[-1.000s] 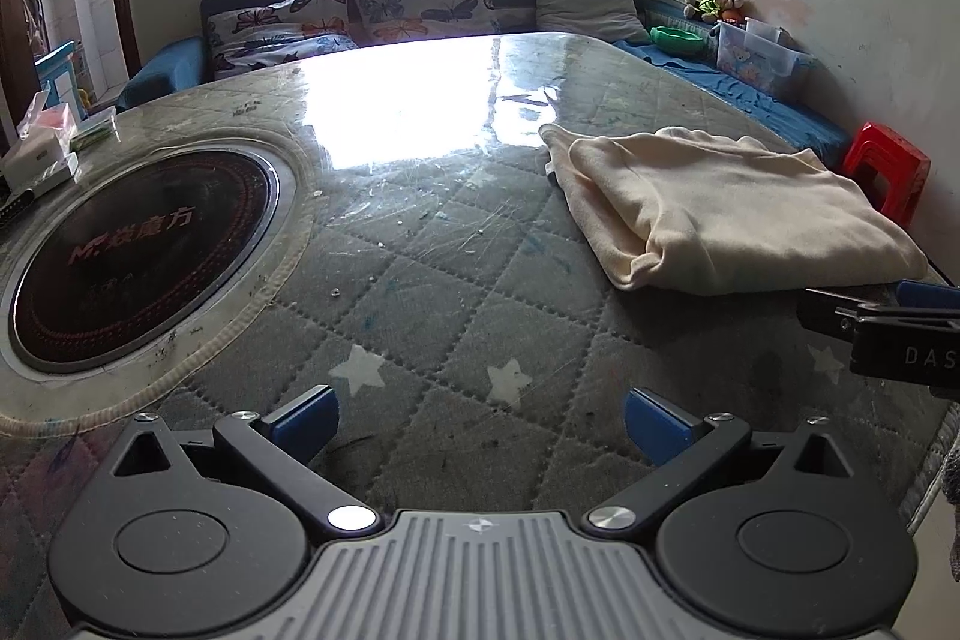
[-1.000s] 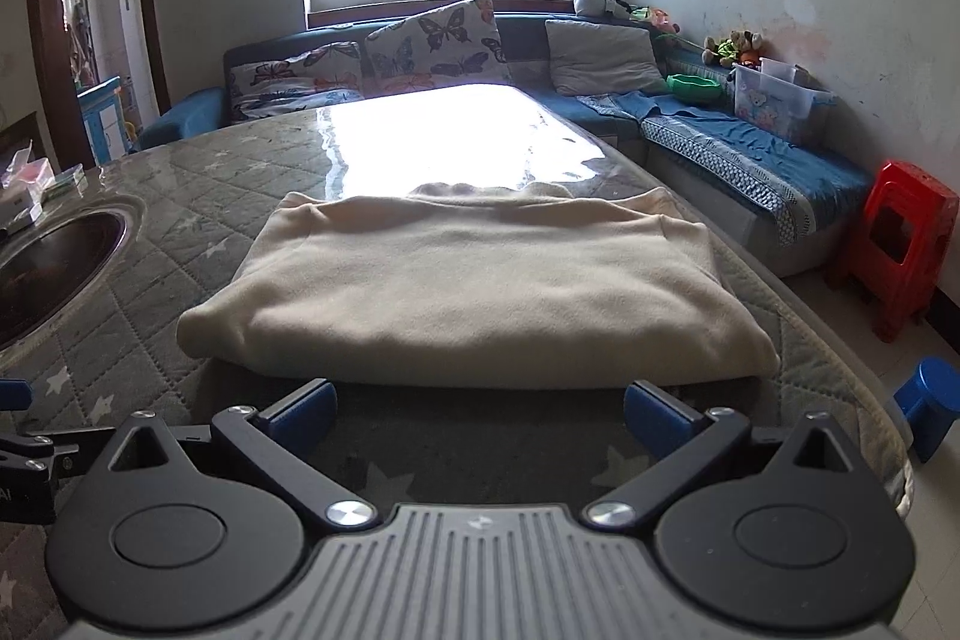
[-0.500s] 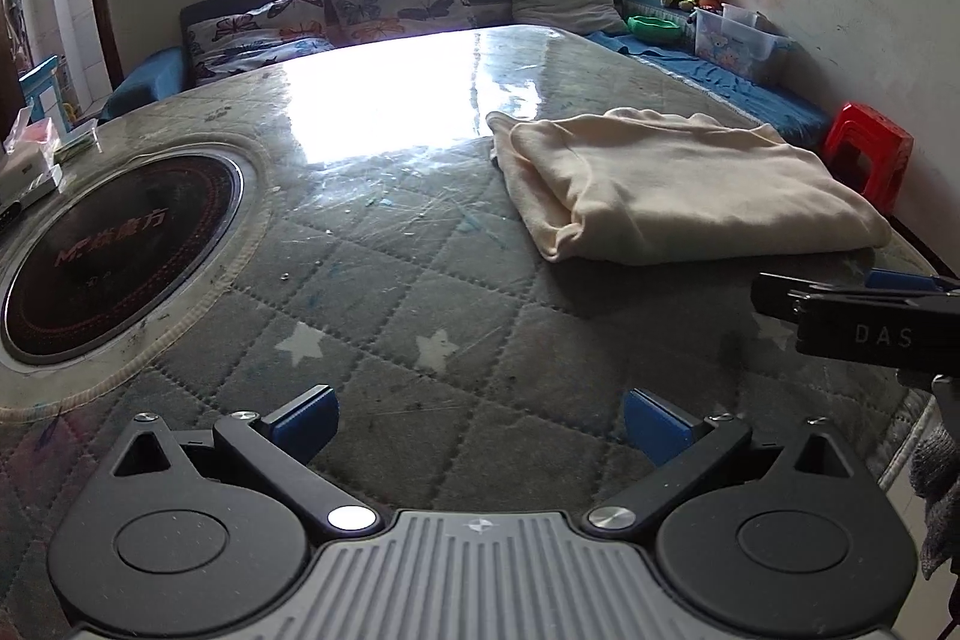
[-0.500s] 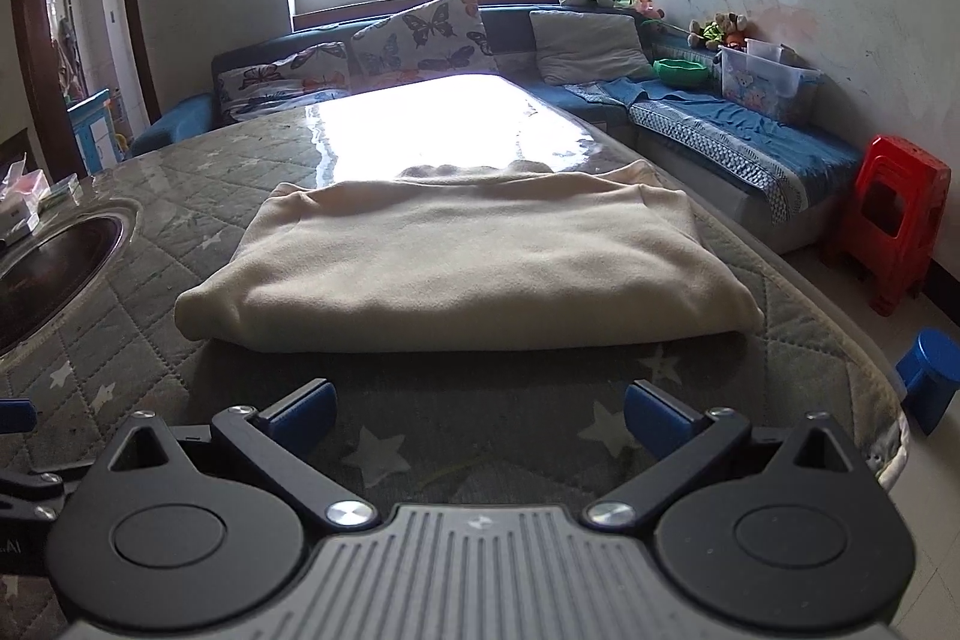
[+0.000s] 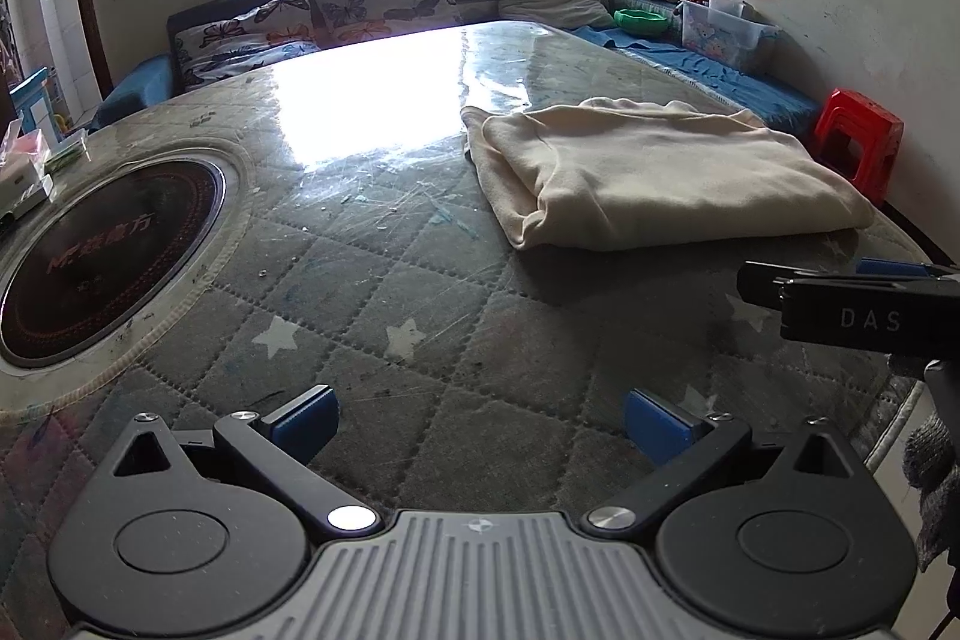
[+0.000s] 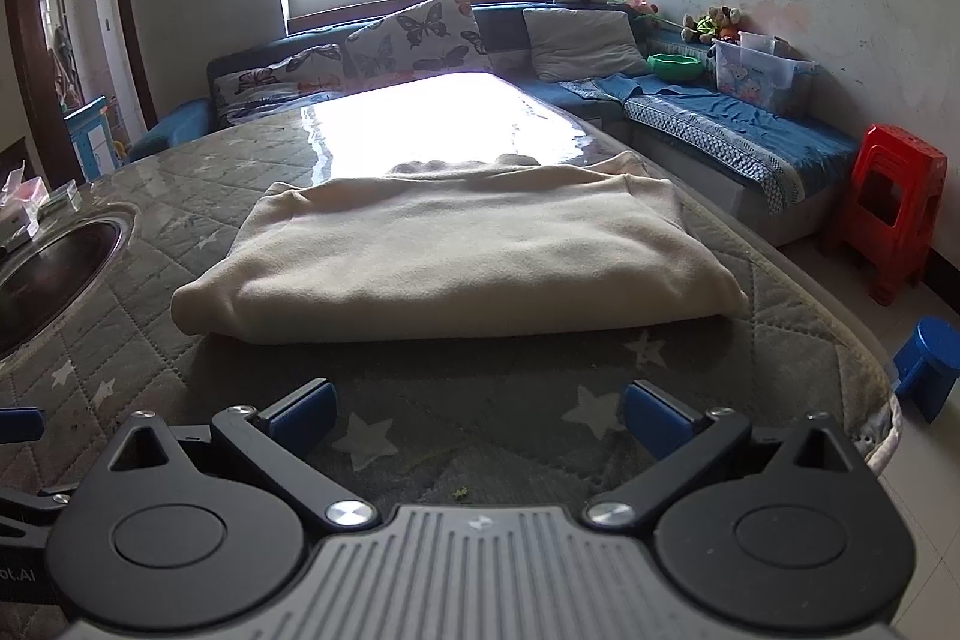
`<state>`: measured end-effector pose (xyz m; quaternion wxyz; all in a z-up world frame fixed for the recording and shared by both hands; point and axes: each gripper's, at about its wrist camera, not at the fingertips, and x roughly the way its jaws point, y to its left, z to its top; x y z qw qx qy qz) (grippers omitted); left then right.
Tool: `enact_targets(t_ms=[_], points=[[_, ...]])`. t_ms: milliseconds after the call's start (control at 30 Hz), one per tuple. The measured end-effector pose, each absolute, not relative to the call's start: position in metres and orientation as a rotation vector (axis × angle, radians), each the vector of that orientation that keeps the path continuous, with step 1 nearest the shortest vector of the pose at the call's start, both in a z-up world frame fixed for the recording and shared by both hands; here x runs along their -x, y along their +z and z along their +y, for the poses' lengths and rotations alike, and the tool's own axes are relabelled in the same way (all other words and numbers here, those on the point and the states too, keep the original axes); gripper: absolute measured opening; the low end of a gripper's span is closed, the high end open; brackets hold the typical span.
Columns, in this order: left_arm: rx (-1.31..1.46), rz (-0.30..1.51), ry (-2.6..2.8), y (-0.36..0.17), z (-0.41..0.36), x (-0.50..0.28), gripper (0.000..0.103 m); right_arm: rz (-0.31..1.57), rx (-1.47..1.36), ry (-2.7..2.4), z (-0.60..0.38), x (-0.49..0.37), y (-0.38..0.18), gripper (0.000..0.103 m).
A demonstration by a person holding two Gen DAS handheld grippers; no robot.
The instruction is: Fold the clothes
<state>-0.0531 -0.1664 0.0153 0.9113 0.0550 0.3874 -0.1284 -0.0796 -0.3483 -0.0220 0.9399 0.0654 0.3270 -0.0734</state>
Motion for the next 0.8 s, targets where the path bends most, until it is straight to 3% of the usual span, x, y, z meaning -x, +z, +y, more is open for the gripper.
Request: enact_targets(t_ms=[800], points=[[-0.152,0.798,-0.297,0.013,-0.181,0.061,0.103,0.67,-0.138,-0.155,-0.349,0.083,-0.023,0.103]])
